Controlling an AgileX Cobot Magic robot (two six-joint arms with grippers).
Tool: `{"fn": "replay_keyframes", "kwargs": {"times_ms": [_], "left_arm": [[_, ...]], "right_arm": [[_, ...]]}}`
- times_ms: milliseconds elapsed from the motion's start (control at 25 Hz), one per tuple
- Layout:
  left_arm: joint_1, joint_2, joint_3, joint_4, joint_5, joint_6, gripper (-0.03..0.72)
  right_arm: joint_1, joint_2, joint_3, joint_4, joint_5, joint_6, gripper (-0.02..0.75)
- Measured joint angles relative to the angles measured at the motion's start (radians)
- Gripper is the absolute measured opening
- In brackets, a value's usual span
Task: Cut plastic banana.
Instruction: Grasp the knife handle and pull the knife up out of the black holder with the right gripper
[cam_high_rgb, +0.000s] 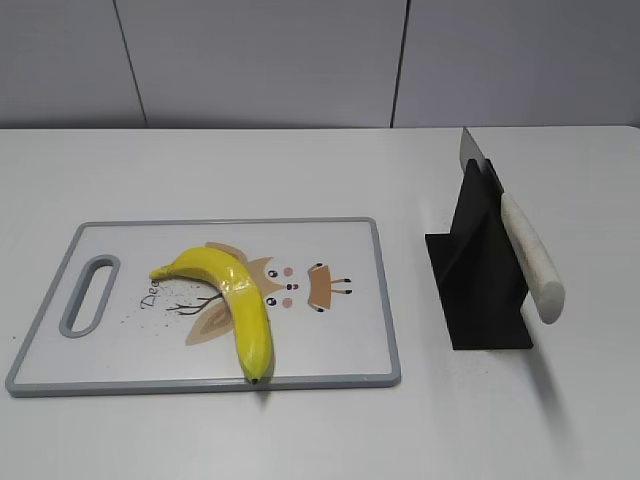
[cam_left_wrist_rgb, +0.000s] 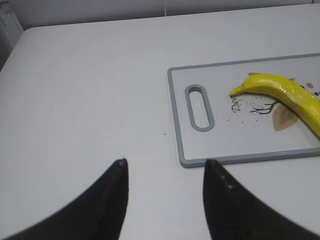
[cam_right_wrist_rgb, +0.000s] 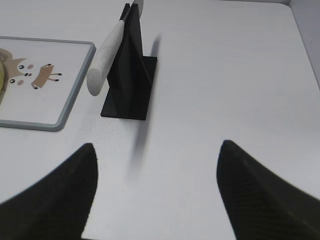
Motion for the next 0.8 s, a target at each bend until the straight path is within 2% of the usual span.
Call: {"fn": "replay_keyframes", "kwargs": {"times_ms": [800], "left_arm": [[0.000, 0.000, 0.000, 0.000, 0.000, 0.000, 0.473]], "right_arm": [[0.000, 0.000, 0.000, 0.000, 0.000, 0.000, 0.588]]}}
